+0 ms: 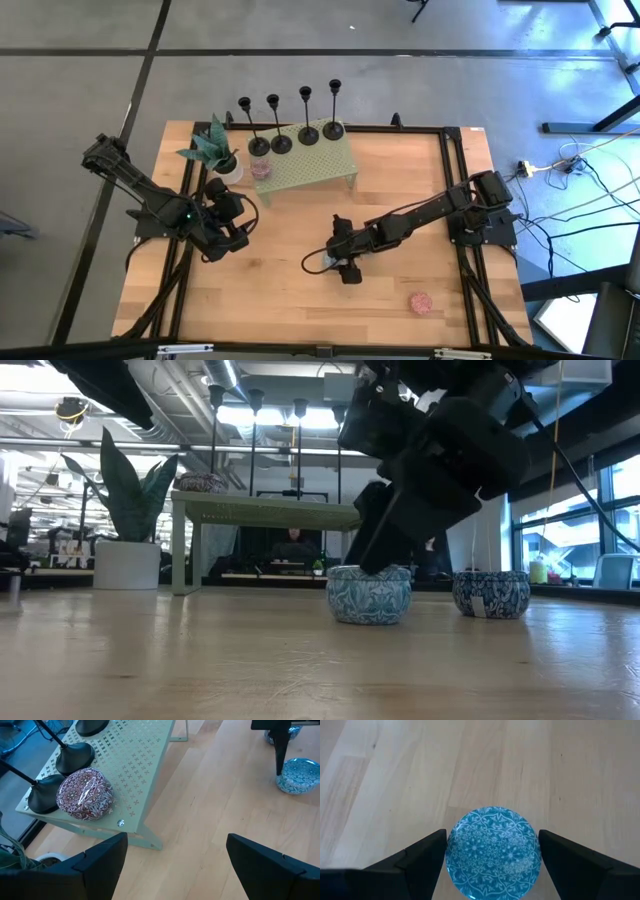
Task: Pick & Place candle stick holders
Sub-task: Put the light blue scented candle on the shelf
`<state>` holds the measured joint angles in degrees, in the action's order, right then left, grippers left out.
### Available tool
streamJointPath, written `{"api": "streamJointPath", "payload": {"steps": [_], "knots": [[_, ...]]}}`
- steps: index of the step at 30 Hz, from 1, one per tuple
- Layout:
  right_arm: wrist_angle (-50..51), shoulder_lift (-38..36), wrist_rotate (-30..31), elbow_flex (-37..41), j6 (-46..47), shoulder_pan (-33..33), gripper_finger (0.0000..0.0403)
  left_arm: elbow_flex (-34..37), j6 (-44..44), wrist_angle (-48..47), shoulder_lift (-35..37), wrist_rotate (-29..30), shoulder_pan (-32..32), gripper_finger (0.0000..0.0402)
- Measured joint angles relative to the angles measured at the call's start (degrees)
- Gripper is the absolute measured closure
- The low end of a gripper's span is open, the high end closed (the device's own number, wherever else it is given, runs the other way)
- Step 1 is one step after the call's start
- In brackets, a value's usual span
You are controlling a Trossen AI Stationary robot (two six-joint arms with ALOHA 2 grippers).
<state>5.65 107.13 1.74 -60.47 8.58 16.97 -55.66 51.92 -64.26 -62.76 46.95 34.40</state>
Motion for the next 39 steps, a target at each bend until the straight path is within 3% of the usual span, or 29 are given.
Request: {"api": "streamJointPath", "payload": {"steps": [26,39], "knots": [[-1.1,2.0,0.0,-0.3,-1.5,-0.1,0.0086,0.0,-0.1,0.0,0.0,-0.1,0.0,0.0064],[5.5,2.2,0.2,-9.0,-2.6,-3.3,0.0086,0.0,-0.2,-0.1,0.0,-0.5,0.0,0.0064]]}}
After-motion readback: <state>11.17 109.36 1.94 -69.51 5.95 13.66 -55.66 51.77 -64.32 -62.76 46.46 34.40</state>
